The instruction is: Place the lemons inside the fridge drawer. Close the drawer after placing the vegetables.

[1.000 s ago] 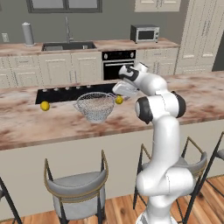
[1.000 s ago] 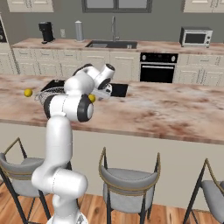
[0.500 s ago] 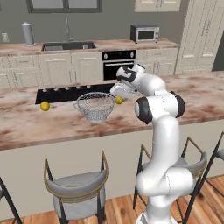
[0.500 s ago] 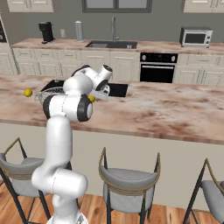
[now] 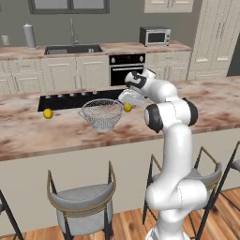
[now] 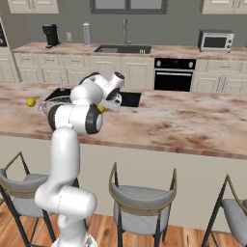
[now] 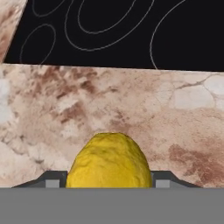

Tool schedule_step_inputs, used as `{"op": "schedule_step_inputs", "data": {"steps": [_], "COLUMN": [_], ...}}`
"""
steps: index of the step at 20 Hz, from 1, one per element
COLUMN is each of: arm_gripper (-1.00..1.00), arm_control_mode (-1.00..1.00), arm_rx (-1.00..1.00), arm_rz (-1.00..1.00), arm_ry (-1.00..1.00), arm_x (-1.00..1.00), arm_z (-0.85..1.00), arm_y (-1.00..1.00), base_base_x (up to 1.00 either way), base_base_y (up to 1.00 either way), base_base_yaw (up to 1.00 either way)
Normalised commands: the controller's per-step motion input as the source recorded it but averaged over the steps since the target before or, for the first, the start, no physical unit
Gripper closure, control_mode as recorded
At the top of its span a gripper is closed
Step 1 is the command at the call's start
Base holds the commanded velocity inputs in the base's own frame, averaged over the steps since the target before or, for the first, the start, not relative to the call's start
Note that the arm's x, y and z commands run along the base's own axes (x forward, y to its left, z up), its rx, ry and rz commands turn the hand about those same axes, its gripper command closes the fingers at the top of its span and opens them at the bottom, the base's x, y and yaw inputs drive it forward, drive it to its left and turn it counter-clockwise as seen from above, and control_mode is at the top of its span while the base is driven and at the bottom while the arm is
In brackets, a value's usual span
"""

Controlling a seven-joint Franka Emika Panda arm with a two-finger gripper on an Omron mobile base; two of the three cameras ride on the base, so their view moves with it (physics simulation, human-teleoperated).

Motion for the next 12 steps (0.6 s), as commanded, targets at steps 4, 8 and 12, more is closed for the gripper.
{"op": "schedule_step_inputs", "data": {"steps": [4,8,12], "arm_gripper": [1.0,1.0,1.0], "arm_control_mode": [-1.0,-1.0,-1.0], "arm_rx": [-0.01,0.0,0.0], "arm_rz": [0.01,-0.09,-0.11], "arm_ry": [0.0,0.0,-0.03], "arm_x": [-0.06,-0.31,-0.46], "arm_z": [-0.04,0.24,0.43], "arm_y": [-0.17,-0.63,-0.73], "base_base_x": [0.0,0.0,0.0], "base_base_y": [0.0,0.0,0.0], "base_base_yaw": [0.0,0.0,0.0]}}
